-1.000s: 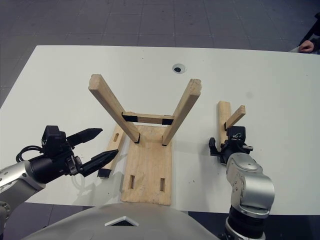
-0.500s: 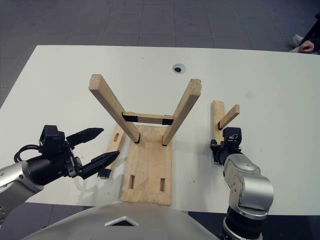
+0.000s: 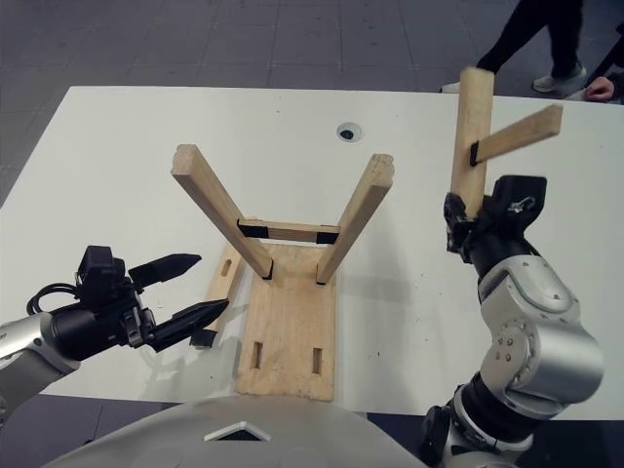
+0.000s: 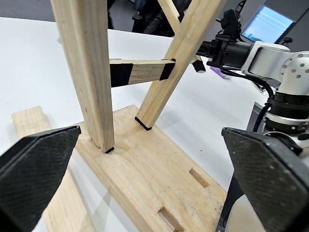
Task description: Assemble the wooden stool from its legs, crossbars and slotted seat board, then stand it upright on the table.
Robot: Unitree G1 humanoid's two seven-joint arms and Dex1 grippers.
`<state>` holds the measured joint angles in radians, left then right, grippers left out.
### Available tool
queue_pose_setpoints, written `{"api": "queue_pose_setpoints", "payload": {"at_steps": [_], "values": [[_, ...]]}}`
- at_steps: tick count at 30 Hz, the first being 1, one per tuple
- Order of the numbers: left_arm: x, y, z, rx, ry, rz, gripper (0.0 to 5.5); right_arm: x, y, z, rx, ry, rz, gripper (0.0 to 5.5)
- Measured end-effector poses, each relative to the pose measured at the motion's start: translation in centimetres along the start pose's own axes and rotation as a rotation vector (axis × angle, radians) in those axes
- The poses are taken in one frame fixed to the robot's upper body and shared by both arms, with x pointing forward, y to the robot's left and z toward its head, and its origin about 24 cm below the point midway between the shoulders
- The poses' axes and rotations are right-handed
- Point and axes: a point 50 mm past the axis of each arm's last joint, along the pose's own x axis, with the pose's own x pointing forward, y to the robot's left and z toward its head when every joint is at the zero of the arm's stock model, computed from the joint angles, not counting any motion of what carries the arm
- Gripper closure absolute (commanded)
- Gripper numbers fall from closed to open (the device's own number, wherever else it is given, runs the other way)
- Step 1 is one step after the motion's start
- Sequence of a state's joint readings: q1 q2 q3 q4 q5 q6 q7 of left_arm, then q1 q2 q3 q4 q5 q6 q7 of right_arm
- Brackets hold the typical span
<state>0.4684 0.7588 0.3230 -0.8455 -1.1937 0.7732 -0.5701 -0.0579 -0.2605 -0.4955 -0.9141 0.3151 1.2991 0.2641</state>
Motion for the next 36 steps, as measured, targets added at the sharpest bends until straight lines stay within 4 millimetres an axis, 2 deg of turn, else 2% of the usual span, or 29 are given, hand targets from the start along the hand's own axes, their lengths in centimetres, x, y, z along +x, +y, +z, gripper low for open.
{"api": "queue_pose_setpoints", "payload": {"at_steps": [2, 5, 7, 9, 11, 14, 18, 20, 28, 32, 36], "values": [[-0.4, 0.8, 0.0, -0.062, -0.03, -0.045, 0.0, -1.1, 0.6, 1.3, 0.013, -0.109, 0.125, 3.46], [-1.0, 2.5, 0.2, -0.136, -0.079, -0.048, 0.0, -2.3, 0.5, 2.8, 0.05, -0.252, 0.263, 3.46], [-1.0, 2.5, 0.2, -0.146, -0.091, -0.112, 0.0, -3.0, 0.2, 3.1, 0.101, -0.303, 0.39, 3.46], [-0.9, 2.2, 0.1, -0.153, -0.091, -0.183, 0.0, -4.0, 0.3, 2.9, 0.148, -0.334, 0.587, 3.46], [-0.7, 2.0, -0.1, -0.156, -0.091, -0.216, 0.0, -5.3, -0.2, 3.0, 0.147, -0.365, 0.698, 3.46], [-0.5, 1.9, -0.2, -0.16, -0.092, -0.238, 0.0, -6.2, -0.2, 2.8, 0.142, -0.364, 0.773, 3.46], [-0.3, 1.8, -0.2, -0.166, -0.099, -0.255, 0.0, -7.9, 1.7, 2.0, 0.12, -0.331, 0.98, 3.46], [-0.2, 1.8, -0.1, -0.161, -0.101, -0.268, 0.0, -8.5, 3.4, 1.2, 0.098, -0.285, 1.09, 3.46], [1.1, -0.3, 1.1, -0.089, -0.16, -0.415, 0.0, -7.7, 7.7, -0.7, 0.059, -0.214, 1.255, 3.46], [2.3, -1.5, 1.5, -0.026, -0.251, -0.515, 0.0, -7.1, 8.8, -1.2, 0.042, -0.202, 1.272, 3.46], [3.2, -2.1, 1.0, 0.009, -0.257, -0.579, 0.0, -6.9, 9.5, -1.1, 0.022, -0.206, 1.299, 3.46]]}}
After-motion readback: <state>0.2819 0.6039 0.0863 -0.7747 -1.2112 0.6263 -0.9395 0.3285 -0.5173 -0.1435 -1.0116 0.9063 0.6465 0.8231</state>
